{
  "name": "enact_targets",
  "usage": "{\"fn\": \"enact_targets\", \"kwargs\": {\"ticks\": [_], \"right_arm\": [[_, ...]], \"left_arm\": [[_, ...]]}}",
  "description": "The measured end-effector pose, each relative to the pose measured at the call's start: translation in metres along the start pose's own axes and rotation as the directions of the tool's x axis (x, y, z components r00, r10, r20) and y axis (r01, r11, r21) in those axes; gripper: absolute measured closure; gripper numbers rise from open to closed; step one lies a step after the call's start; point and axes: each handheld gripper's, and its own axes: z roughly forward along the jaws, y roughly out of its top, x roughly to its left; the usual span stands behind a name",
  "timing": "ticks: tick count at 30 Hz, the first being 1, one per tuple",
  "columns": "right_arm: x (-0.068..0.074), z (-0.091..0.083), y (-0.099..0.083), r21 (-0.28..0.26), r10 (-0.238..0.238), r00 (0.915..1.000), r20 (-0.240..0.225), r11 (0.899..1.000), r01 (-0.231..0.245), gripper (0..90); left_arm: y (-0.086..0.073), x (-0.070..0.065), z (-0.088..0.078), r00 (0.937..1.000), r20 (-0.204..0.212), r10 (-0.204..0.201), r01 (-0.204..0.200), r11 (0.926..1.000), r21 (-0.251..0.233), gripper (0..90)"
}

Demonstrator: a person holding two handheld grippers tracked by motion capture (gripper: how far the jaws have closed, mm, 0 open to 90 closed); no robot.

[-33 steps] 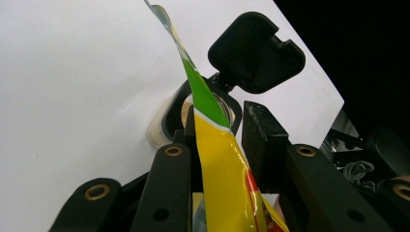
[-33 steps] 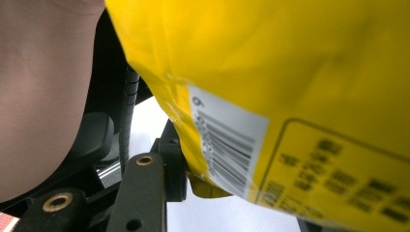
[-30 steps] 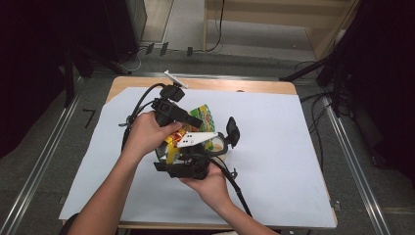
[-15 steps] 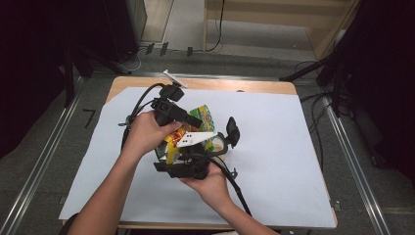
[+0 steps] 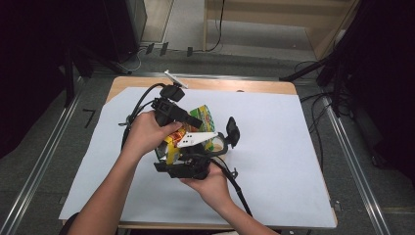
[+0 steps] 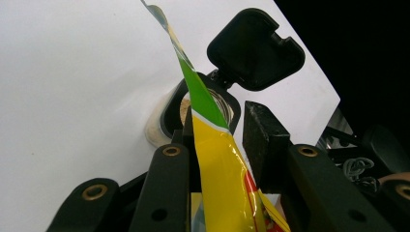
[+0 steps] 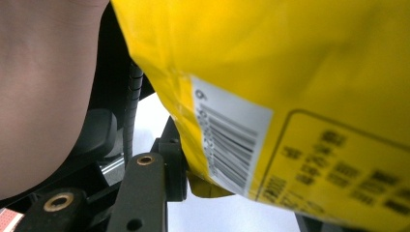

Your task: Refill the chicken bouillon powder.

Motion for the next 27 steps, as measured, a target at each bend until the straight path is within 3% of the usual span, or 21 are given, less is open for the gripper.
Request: {"fn": "enact_targets", "kwargs": {"ticks": [22,27], "right_arm": [[-0.0032,-0.003,-0.0016,-0.006,0.038,0.9993,0.004,0.999,-0.038,62.1],[-0.003,-0.0047,-0.0008,-0.002,0.016,0.9999,0.004,1.0,-0.016,61.6]], "left_arm": [[0.0026,-0.0051,0.003,0.9997,-0.013,0.019,-0.019,0.9998,0.008,72.5],[0.0037,-0.0034,0.0031,1.0,0.0,0.01,-0.01,0.9999,0.005,72.5]]}}
